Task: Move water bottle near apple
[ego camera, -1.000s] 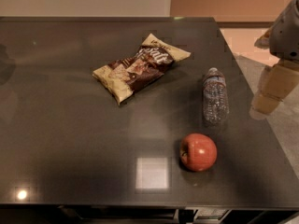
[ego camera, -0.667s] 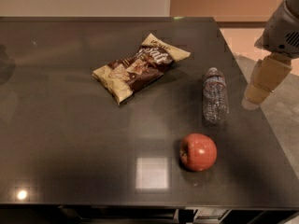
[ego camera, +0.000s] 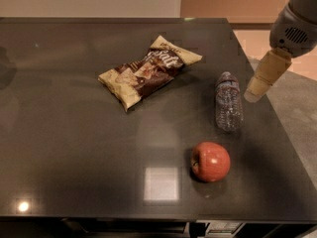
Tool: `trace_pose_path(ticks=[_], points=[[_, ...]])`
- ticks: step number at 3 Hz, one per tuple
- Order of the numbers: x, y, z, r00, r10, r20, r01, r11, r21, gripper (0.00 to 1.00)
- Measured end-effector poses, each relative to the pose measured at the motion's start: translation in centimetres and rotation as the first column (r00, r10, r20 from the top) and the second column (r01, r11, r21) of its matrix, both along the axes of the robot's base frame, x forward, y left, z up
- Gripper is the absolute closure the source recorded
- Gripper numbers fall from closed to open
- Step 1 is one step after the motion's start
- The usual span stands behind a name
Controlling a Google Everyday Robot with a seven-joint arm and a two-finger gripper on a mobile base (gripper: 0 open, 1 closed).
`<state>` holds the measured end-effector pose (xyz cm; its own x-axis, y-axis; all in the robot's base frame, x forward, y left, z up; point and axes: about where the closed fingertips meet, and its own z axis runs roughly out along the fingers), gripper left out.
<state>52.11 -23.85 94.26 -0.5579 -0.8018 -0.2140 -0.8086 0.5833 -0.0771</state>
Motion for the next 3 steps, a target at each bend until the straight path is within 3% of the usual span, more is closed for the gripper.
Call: trace_pose_path(ticks=[1,2,3], points=[[2.0,0.5,-1.4,0.9950,-0.099,-0.012,0.099,0.995,-0.004,0.00],[3.5,2.2,-3.3,0.9781,-0.208,-0.015,0.207,0.978,-0.037,0.00],[4.3,3.0,-5.2,0.9429,-0.332,-0.020,0.330,0.941,-0.067,0.00]])
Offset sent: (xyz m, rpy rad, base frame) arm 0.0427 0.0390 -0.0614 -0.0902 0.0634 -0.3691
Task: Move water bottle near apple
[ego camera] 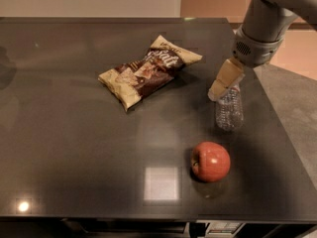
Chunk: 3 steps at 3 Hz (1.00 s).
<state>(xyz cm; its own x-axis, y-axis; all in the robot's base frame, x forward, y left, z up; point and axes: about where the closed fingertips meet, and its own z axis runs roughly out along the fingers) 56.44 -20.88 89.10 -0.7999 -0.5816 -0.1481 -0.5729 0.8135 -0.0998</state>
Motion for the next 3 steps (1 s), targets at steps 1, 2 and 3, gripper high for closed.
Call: trace_pose_path(ticks=[1,2,3], points=[[0.6,0.3,-1.1,0.9893,-0.146,-0.004,0.146,0.989,0.002,0.00],[1.2,0.4,-1.8,0.9603,-0.279,-0.007,0.279,0.960,0.018,0.00],[1.7,0.5,-2.6,0.9239,-0.382,-0.025,0.383,0.923,0.032,0.00]])
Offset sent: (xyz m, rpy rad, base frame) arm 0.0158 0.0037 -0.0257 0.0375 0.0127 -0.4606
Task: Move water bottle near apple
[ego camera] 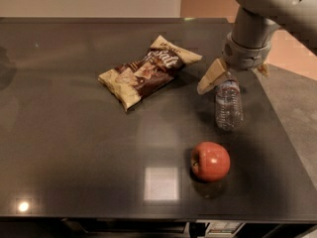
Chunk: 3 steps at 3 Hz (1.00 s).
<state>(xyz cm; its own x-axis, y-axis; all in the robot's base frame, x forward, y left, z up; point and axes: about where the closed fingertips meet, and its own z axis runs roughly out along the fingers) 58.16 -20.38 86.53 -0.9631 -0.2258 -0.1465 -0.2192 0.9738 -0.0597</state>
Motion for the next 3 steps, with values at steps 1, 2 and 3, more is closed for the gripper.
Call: trace_pose_path(ticks=[1,2,3], points=[[0.3,0.2,-0.9,0.9972,-0.072,-0.020,0.072,0.997,0.014,0.02],[0.3,0.1,-1.6,0.9918,-0.122,-0.039,0.123,0.992,0.027,0.20],[0.2,0.0,-2.1,0.9876,-0.148,-0.053,0.150,0.988,0.037,0.43]])
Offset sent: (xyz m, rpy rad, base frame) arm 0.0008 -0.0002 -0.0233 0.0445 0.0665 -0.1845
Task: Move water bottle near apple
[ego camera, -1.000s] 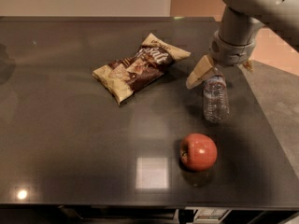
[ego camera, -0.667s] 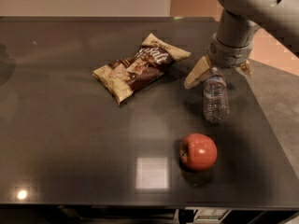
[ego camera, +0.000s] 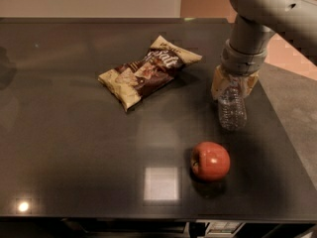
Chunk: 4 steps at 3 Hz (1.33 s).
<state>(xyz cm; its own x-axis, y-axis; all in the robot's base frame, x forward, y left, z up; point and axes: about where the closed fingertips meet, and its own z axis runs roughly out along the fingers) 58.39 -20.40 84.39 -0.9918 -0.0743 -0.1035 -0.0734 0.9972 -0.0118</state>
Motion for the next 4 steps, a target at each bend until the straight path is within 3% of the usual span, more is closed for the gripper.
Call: trace_pose_path(ticks=[2,3,4], points=[[-0.1,0.5,0.1,0.9992,0.040,-0.008,-0.040,0.999,0.029,0.90],[-0.4,1.5,0.6,0.9885,0.151,0.009,-0.151,0.986,0.066,1.00],[-1.0,3.9,1.2,0.9400,0.337,0.051,-0.341,0.932,0.123,1.00]])
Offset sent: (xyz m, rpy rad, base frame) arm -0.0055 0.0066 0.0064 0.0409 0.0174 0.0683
